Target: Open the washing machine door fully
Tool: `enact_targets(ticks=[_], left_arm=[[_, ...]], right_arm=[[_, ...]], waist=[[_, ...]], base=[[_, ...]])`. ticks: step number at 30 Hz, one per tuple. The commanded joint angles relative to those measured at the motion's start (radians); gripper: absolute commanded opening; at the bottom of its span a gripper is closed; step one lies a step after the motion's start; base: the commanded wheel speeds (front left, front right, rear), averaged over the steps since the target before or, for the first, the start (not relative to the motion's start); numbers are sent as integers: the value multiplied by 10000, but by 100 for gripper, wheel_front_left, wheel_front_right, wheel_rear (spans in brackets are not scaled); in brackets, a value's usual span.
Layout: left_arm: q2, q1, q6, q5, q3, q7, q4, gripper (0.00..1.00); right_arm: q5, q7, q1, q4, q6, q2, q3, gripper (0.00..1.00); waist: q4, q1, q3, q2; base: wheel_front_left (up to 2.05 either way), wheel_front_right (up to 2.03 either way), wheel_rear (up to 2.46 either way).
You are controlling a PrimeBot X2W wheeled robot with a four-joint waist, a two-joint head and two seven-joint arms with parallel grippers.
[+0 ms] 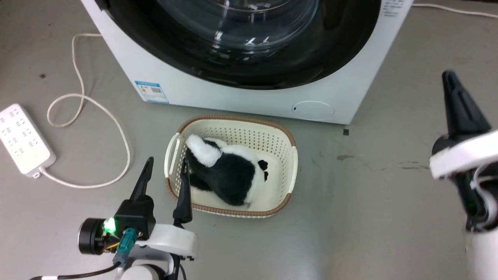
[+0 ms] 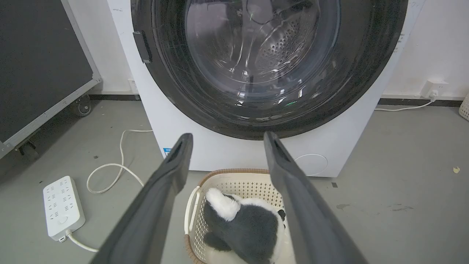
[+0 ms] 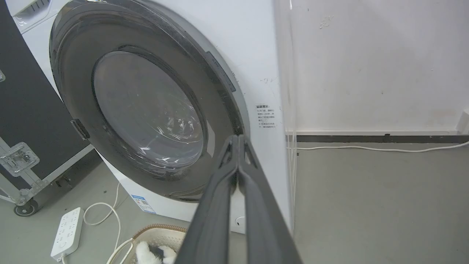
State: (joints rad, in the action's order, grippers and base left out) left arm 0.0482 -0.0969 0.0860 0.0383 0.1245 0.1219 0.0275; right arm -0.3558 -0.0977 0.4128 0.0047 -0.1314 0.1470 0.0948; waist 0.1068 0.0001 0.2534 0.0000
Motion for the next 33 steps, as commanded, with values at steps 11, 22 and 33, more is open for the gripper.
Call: enact_targets(ticks=[11,22,33], left_arm=[[12,-465,236,116,322,330,148,100],[13,-776,425,209,629,559,234,100],[15,-1060,616,328,974,768,270,100]], right_arm=[[-1253,-1164,2501,1253,4,-411,1013,0],[-2072,-2786,5081,3361,5,-602,2524,0],[-2263,-4556,7436,5589,6,-510,4192,0]], waist=[[430,-1,690,0],[833,-1,1402,0],[1208,-1,2000,0]], base=[[0,0,0],[0,0,0],[0,0,0]])
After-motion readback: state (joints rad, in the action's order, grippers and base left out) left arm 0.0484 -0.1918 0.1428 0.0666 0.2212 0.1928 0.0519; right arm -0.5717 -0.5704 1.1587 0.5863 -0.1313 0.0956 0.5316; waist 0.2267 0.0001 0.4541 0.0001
